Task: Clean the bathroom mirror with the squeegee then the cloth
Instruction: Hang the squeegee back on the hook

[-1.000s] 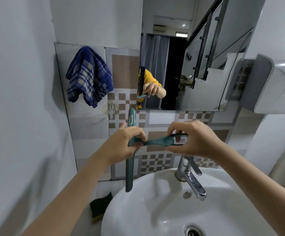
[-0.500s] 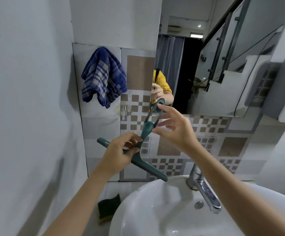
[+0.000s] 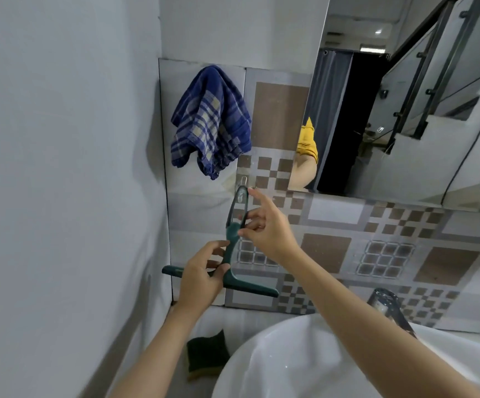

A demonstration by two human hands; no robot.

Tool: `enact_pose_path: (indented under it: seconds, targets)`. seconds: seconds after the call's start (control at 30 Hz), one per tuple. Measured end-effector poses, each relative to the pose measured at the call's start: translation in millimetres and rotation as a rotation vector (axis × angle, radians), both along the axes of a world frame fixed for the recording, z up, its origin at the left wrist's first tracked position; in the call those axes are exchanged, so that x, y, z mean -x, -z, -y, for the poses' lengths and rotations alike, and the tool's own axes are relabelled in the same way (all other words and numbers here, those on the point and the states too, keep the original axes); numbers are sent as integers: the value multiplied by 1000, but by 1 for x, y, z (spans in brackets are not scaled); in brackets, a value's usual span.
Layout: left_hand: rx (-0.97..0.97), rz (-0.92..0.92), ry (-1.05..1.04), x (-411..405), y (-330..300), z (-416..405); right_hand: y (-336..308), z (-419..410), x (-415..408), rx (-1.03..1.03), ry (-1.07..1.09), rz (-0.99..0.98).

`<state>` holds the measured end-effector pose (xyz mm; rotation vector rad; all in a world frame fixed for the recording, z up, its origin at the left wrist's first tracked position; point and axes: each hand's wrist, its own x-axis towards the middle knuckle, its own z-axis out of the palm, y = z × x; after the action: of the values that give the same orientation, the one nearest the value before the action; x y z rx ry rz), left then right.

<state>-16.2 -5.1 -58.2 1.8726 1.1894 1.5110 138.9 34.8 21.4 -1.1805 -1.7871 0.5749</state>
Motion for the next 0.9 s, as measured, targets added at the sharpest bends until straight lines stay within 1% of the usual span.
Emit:
enact_pose_path:
  seconds: [0.23, 0.43, 0.53, 0.6, 0.67, 0.73, 0.8, 0.9]
  targets:
    - [101, 48, 1, -4, 23, -14, 21, -16, 3, 53, 33, 40]
    - [141, 0, -6, -8, 41, -26, 28, -20, 0, 52, 32, 64]
    - [147, 7, 11, -7, 41, -26, 27, -18, -2, -1, 71, 126]
    - [125, 10, -4, -4, 32, -24, 24, -17, -2, -104, 131, 122]
    - [68, 26, -22, -2, 11, -24, 15, -17, 0, -236, 171, 72]
    - [-50, 65, -39, 0, -24, -22, -3, -17, 5, -370, 183, -14]
    - [-254, 100, -95, 3, -71, -20, -31, -15, 12, -468, 179, -114]
    - [-544, 199, -230, 11, -150, -20, -76, -15, 23, -547, 174, -236]
